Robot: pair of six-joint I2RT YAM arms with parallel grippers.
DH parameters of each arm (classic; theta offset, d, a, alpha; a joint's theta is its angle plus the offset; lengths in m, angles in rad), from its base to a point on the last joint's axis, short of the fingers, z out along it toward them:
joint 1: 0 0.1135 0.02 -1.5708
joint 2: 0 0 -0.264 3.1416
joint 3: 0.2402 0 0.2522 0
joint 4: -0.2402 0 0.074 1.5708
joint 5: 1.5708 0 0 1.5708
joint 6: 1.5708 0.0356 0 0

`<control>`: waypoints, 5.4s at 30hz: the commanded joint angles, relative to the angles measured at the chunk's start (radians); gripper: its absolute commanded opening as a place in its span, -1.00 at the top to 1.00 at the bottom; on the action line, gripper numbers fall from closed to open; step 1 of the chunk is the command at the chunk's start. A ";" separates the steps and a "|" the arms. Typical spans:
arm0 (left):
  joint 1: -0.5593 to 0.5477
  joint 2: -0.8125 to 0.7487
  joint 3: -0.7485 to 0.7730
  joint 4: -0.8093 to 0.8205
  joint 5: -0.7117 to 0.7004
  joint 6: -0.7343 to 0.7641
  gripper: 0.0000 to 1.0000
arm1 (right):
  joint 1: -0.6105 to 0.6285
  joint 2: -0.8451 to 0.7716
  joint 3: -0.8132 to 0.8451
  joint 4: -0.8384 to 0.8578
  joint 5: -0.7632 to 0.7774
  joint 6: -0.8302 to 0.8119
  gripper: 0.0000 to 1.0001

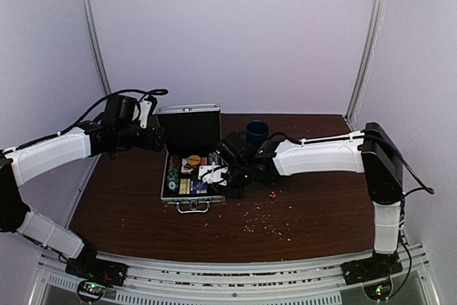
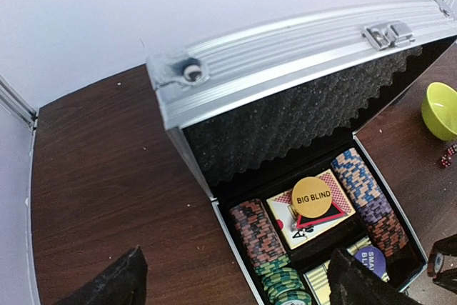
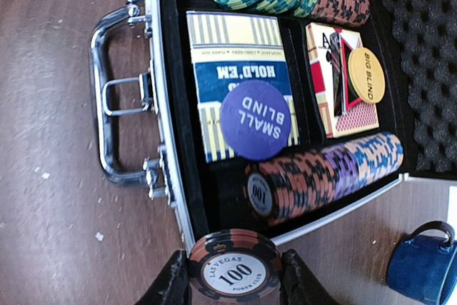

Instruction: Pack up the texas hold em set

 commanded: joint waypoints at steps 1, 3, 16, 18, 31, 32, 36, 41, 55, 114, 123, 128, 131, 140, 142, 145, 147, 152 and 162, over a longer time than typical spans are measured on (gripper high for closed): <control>0.010 -0.024 -0.008 0.030 -0.016 -0.013 -0.79 | 0.029 0.043 0.020 0.133 0.135 -0.017 0.42; 0.010 -0.024 -0.008 0.030 -0.013 -0.015 -0.79 | 0.034 0.059 0.020 0.163 0.166 -0.015 0.42; 0.021 -0.026 -0.007 0.031 0.019 -0.021 -0.78 | 0.041 0.133 0.047 0.200 0.237 -0.005 0.37; 0.022 -0.026 -0.006 0.033 0.023 -0.022 -0.78 | 0.041 0.141 0.044 0.202 0.238 -0.003 0.33; 0.029 -0.017 -0.005 0.032 0.051 -0.023 -0.78 | 0.041 0.126 0.035 0.217 0.234 0.015 -0.08; 0.030 -0.016 -0.005 0.031 0.052 -0.023 -0.78 | 0.042 0.126 0.036 0.215 0.231 0.017 -0.08; 0.032 -0.014 -0.005 0.031 0.057 -0.023 -0.78 | 0.042 0.127 0.041 0.207 0.224 0.023 -0.09; 0.032 -0.014 -0.005 0.032 0.063 -0.023 -0.78 | 0.041 0.126 0.054 0.193 0.215 0.035 -0.09; 0.034 -0.006 -0.002 0.030 0.081 -0.022 -0.78 | -0.095 -0.037 0.088 0.010 -0.040 0.205 -0.07; 0.050 0.027 0.010 0.017 0.106 -0.015 -0.77 | -0.349 -0.028 -0.067 -0.356 -0.265 0.241 0.74; 0.056 0.009 0.007 0.017 0.094 -0.015 -0.77 | -0.285 0.039 0.216 -0.321 -0.315 0.255 0.77; 0.058 0.000 0.007 0.013 0.084 -0.015 -0.77 | -0.220 0.157 0.394 -0.324 -0.322 0.270 0.78; 0.063 -0.009 0.007 0.013 0.083 -0.015 -0.77 | -0.185 0.230 0.499 -0.333 -0.322 0.279 0.78; 0.067 -0.018 0.008 0.011 0.097 -0.015 -0.77 | -0.147 0.395 0.701 -0.347 -0.303 0.314 0.78; 0.068 -0.020 0.007 0.011 0.099 -0.016 -0.77 | -0.142 0.414 0.719 -0.345 -0.297 0.316 0.77; 0.068 -0.022 0.008 0.011 0.102 -0.017 -0.77 | -0.137 0.438 0.734 -0.346 -0.289 0.319 0.77; 0.067 -0.023 0.007 0.011 0.103 -0.016 -0.77 | -0.135 0.449 0.738 -0.346 -0.286 0.321 0.76; 0.068 -0.024 0.007 0.011 0.105 -0.017 -0.77 | -0.133 0.463 0.745 -0.341 -0.275 0.321 0.73; 0.070 -0.024 0.007 0.011 0.108 -0.018 -0.77 | -0.131 0.478 0.772 -0.340 -0.271 0.323 0.43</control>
